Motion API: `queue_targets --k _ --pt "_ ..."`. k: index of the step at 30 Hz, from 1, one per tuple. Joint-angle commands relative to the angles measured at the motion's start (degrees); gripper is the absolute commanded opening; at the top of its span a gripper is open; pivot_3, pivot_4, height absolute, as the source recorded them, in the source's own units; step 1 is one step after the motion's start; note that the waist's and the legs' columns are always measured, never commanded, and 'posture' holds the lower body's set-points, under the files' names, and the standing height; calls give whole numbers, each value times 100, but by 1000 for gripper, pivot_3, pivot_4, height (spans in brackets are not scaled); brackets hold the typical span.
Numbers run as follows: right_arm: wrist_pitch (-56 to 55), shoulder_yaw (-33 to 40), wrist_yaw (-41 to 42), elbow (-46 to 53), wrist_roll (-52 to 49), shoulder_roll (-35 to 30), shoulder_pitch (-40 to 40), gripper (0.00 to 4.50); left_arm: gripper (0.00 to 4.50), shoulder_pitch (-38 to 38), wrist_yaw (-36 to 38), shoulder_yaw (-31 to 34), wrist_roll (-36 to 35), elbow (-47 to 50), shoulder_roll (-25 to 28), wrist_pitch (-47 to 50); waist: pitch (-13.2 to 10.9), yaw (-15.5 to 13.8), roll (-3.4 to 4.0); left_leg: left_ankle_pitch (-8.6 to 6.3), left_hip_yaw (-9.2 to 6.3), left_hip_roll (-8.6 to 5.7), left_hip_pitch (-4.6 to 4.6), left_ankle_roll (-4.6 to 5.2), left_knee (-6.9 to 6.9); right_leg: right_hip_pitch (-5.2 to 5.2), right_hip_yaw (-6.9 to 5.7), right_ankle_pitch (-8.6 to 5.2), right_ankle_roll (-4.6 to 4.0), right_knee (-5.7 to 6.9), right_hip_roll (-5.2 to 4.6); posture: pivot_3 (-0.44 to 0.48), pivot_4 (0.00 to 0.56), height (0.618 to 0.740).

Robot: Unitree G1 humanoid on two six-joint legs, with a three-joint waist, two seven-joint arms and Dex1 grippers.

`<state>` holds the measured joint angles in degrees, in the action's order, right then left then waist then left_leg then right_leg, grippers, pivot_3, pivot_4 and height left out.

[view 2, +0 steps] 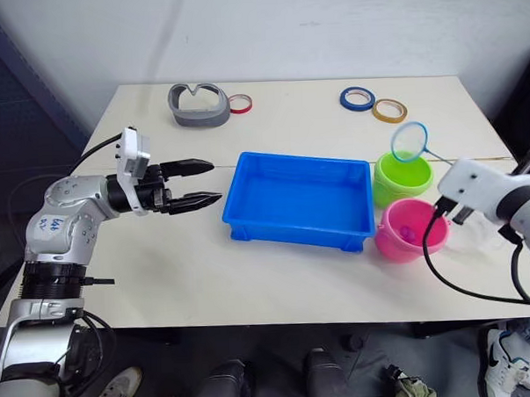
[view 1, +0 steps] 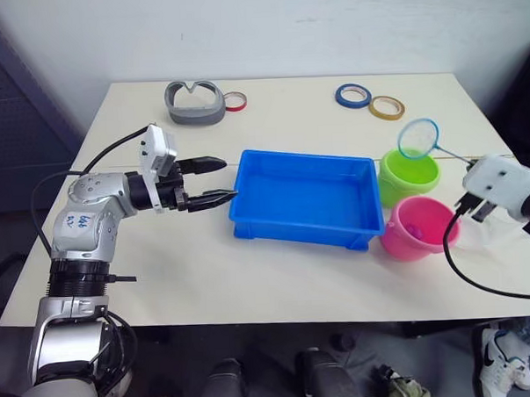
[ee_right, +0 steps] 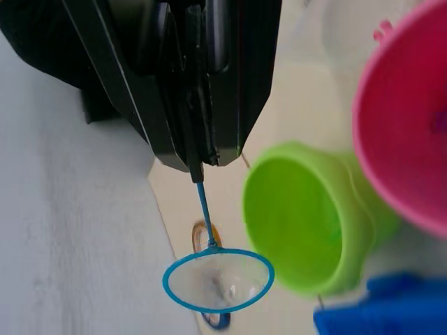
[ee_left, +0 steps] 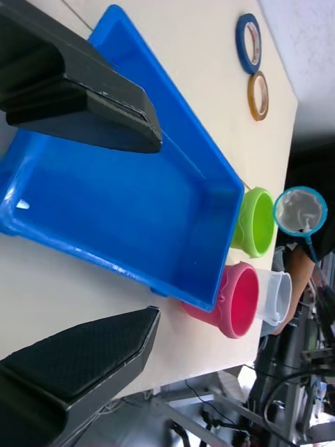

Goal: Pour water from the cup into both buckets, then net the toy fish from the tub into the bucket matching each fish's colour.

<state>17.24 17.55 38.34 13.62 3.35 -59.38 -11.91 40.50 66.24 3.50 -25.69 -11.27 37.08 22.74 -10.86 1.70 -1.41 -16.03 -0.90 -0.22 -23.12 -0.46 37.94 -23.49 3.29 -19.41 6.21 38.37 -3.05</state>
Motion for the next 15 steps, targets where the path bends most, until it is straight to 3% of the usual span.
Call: queue_targets --k 1,7,10,15 --pt "615 482 692 378 -1287 33 -556 0 3841 -111 221 226 -256 540 346 190 0 -7 0 0 -2 0 1 0 0 1 1 0 0 0 -1 0 150 740" --pt "1634 228 2083 581 -2933 -109 -655 0 3841 -609 437 346 -747 1493 869 909 0 -43 0 -1 -17 -5 0 2 0 20 -1 0 0 -25 -17 0 150 740" --pt "1391 -312 2926 688 -3149 -186 -248 0 3841 -1055 562 320 -722 2036 1154 898 0 -20 0 -6 -15 -8 -3 10 -3 24 0 0 0 -42 -21 0 150 740" --pt "1095 -934 3211 746 -3224 132 -284 0 3841 -1402 541 480 -990 2481 1372 1162 -1 -12 1 -6 -12 -9 -2 11 -3 27 3 -1 -1 -47 -22 0 150 740"
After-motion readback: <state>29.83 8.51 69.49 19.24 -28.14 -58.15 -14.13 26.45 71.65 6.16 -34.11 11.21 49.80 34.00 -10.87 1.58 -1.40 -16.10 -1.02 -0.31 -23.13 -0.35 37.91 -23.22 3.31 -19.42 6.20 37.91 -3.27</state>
